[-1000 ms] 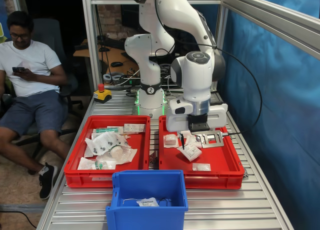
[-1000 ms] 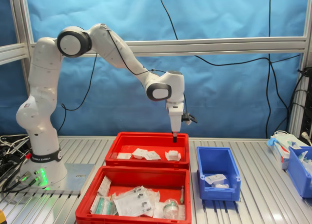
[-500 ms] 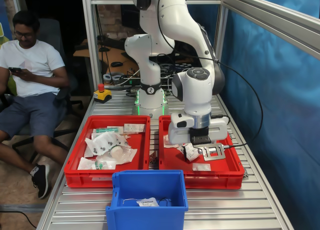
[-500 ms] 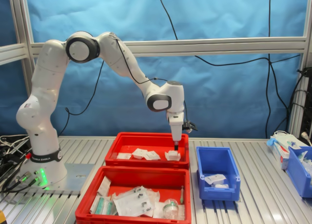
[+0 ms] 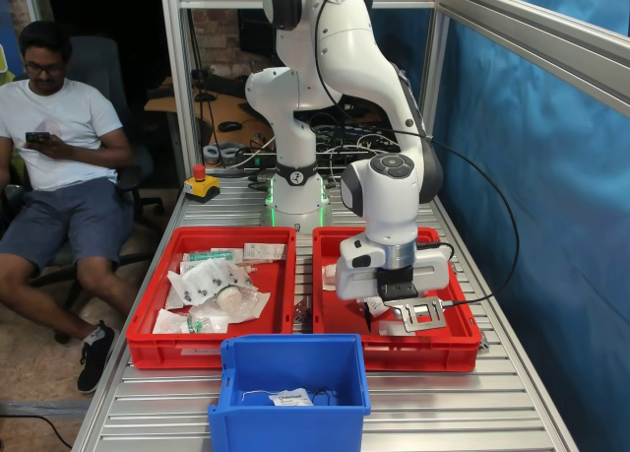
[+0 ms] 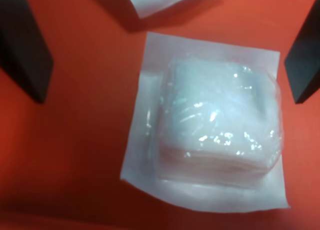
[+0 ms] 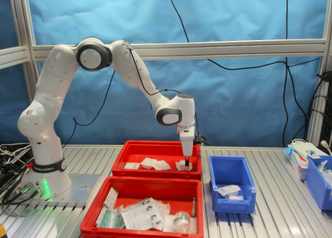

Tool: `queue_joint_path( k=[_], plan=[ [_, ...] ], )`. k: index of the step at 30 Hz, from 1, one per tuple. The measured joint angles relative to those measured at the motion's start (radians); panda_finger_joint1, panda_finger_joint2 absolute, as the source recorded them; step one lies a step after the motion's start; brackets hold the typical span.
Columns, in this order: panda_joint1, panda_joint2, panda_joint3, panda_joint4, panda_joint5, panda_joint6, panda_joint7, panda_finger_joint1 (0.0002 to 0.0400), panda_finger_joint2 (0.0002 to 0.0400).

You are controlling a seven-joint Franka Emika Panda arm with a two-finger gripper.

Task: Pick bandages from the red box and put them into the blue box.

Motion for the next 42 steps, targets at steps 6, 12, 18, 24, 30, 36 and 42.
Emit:
queue_joint_path(
  k=[6, 12, 18, 24, 30, 36, 42],
  plan=[
    [0.017, 0.024, 0.000, 0.002, 0.000, 0.017, 0.000, 0.0400, 0.0400],
    [0.030, 0.037, 0.000, 0.010, 0.000, 0.021, 0.000, 0.0400, 0.0400],
    [0.040, 0.048, 0.000, 0.024, 0.000, 0.023, 0.000, 0.0400, 0.0400],
    [0.046, 0.064, 0.000, 0.044, 0.000, 0.025, 0.000, 0.0400, 0.0400],
    [0.046, 0.092, 0.000, 0.064, 0.000, 0.026, 0.000, 0.0400, 0.0400],
    [0.047, 0.110, 0.000, 0.069, 0.000, 0.026, 0.000, 0.0400, 0.0400],
    [0.052, 0.121, 0.000, 0.072, 0.000, 0.026, 0.000, 0.0400, 0.0400]
  ],
)
